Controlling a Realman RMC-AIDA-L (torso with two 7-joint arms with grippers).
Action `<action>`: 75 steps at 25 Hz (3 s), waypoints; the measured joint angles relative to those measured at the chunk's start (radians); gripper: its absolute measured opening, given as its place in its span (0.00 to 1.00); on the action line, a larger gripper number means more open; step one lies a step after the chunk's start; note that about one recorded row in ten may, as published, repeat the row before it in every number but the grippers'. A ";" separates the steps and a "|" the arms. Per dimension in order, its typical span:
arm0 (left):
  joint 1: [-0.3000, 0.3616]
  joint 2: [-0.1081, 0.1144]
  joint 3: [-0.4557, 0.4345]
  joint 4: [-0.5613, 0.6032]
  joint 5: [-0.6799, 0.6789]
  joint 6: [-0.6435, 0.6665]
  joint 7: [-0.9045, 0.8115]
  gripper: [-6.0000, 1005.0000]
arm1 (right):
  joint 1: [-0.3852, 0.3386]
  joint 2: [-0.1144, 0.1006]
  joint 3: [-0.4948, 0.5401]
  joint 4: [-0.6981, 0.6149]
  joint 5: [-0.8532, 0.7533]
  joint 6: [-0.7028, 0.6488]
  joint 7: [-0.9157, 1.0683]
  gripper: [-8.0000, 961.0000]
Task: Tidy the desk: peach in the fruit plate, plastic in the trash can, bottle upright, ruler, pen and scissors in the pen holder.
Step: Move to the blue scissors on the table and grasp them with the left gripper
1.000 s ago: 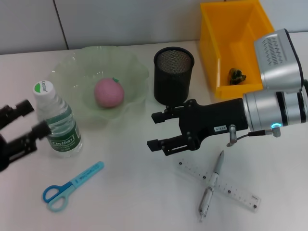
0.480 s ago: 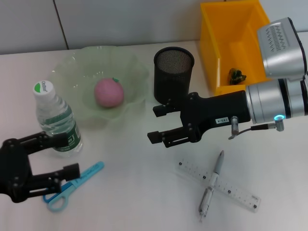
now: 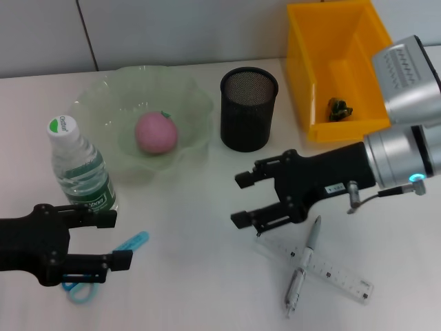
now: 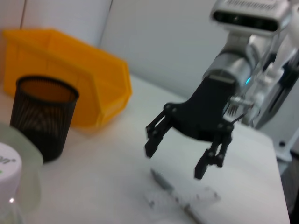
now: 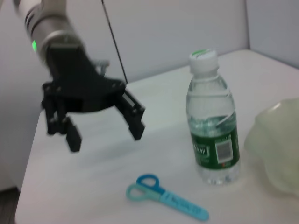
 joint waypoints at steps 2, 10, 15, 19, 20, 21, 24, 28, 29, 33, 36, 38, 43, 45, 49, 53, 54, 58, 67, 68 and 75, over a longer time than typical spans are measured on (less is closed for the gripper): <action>-0.009 -0.001 0.015 0.028 0.017 0.001 -0.034 0.81 | -0.003 -0.002 0.000 -0.007 -0.004 -0.007 0.000 0.79; -0.068 -0.001 0.208 0.336 0.139 0.006 -0.325 0.81 | -0.017 -0.032 0.001 -0.023 -0.017 -0.061 -0.007 0.79; -0.088 0.000 0.269 0.440 0.201 0.012 -0.414 0.81 | -0.029 -0.036 0.001 -0.037 -0.019 -0.061 -0.009 0.79; -0.163 0.000 0.374 0.535 0.321 0.034 -0.526 0.81 | -0.046 -0.036 0.001 -0.064 -0.020 -0.058 -0.010 0.79; -0.163 0.000 0.374 0.535 0.321 0.034 -0.526 0.81 | -0.050 -0.036 0.001 -0.072 -0.022 -0.058 -0.010 0.79; -0.163 0.000 0.374 0.535 0.321 0.034 -0.526 0.81 | -0.050 -0.036 0.001 -0.072 -0.022 -0.058 -0.010 0.79; -0.254 -0.007 0.476 0.528 0.445 0.044 -0.623 0.81 | -0.050 -0.037 0.002 -0.087 -0.035 -0.059 -0.009 0.79; -0.299 -0.011 0.534 0.521 0.511 0.038 -0.676 0.81 | -0.049 -0.037 0.002 -0.098 -0.043 -0.060 -0.006 0.79; -0.299 -0.011 0.534 0.521 0.511 0.038 -0.676 0.81 | -0.046 -0.037 0.002 -0.098 -0.044 -0.060 -0.005 0.79; -0.353 -0.012 0.593 0.454 0.574 0.025 -0.757 0.81 | -0.040 -0.037 0.003 -0.099 -0.045 -0.054 -0.006 0.79; -0.359 -0.012 0.604 0.438 0.576 0.018 -0.765 0.81 | -0.030 -0.034 0.003 -0.099 -0.057 -0.049 -0.007 0.79; -0.374 -0.012 0.621 0.395 0.586 0.001 -0.776 0.81 | -0.028 -0.033 0.003 -0.099 -0.061 -0.049 -0.006 0.79; -0.390 -0.012 0.621 0.360 0.589 -0.006 -0.784 0.81 | -0.023 -0.030 0.003 -0.099 -0.070 -0.050 -0.003 0.79; -0.395 -0.012 0.621 0.348 0.591 -0.008 -0.790 0.81 | -0.022 -0.030 0.003 -0.099 -0.070 -0.050 -0.003 0.79; -0.397 -0.012 0.621 0.345 0.593 -0.010 -0.793 0.81 | -0.020 -0.029 0.003 -0.099 -0.072 -0.049 -0.003 0.79; -0.398 -0.012 0.627 0.340 0.594 -0.010 -0.784 0.81 | -0.018 -0.028 0.003 -0.099 -0.073 -0.049 -0.002 0.79; -0.398 -0.012 0.627 0.335 0.594 -0.013 -0.769 0.81 | -0.018 -0.028 0.002 -0.098 -0.073 -0.048 -0.002 0.79; -0.400 -0.012 0.621 0.298 0.595 -0.026 -0.725 0.81 | -0.011 -0.028 0.000 -0.091 -0.082 -0.048 -0.001 0.79; -0.409 -0.012 0.662 0.245 0.630 -0.050 -0.703 0.81 | 0.005 -0.027 0.002 -0.085 -0.112 -0.032 0.011 0.79; -0.410 -0.012 0.667 0.240 0.647 -0.051 -0.704 0.81 | 0.004 -0.026 0.003 -0.085 -0.113 -0.032 0.012 0.79; -0.419 -0.012 0.682 0.209 0.667 -0.059 -0.712 0.81 | -0.004 -0.021 0.003 -0.085 -0.113 -0.026 0.012 0.79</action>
